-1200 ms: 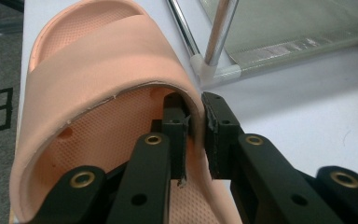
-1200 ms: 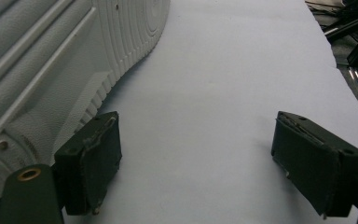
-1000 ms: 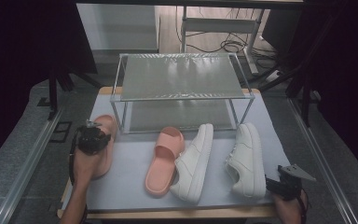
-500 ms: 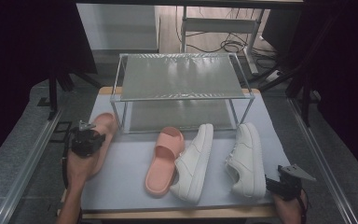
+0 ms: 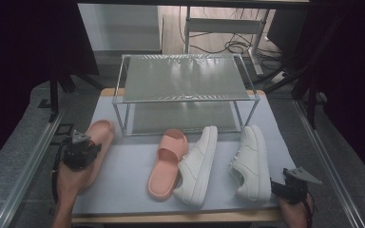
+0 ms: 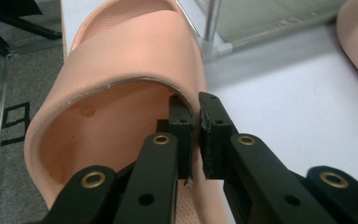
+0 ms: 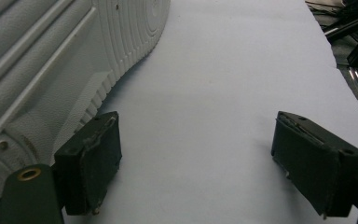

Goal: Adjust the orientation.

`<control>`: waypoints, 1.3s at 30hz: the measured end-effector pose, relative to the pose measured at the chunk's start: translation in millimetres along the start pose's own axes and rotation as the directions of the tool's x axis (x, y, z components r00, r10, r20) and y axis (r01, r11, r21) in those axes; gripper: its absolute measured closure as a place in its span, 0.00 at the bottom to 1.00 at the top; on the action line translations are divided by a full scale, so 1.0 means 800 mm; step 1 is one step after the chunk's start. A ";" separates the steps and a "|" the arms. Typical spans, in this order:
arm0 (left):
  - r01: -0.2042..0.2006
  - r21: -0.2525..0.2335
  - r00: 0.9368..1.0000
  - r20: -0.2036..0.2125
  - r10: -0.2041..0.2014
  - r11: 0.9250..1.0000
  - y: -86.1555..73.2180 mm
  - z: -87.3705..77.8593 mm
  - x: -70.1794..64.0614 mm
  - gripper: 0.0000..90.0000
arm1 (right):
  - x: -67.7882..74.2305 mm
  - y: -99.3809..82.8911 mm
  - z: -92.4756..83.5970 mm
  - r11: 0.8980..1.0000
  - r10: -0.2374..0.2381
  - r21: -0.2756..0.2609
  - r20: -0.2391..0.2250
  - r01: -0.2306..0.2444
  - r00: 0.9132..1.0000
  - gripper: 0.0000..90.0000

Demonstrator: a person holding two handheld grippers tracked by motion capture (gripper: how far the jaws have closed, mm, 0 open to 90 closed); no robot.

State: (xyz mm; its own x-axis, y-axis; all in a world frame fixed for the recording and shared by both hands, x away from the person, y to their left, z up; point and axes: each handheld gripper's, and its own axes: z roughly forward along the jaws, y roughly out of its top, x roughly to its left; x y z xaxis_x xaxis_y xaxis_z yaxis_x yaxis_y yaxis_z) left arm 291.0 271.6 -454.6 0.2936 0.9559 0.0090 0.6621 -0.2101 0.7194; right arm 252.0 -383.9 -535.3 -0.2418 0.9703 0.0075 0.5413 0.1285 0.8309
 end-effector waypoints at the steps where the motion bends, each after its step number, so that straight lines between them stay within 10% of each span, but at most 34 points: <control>1: 0.000 0.000 1.000 0.000 0.000 1.000 0.000 0.000 0.000 0.94 | 0.000 0.000 0.000 1.000 0.000 0.000 0.000 0.000 1.000 0.17; 20: -0.121 0.006 0.991 0.050 0.120 0.993 -0.026 -0.051 -0.046 0.94 | 0.000 0.000 0.000 1.000 0.001 0.000 0.000 -0.001 1.000 0.17; 39: -0.189 -0.015 0.972 0.139 0.189 0.982 0.000 -0.022 -0.096 0.94 | 0.000 0.000 0.000 1.000 0.001 0.000 0.000 -0.001 1.000 0.17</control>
State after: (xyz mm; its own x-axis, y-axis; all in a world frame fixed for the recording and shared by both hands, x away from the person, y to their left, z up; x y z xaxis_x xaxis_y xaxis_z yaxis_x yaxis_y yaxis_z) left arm 255.8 201.8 -443.1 0.5061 0.8611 0.0485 0.5845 -0.3839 0.7148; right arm 252.0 -383.8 -535.3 -0.2413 0.9704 0.0088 0.5420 0.1273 0.8307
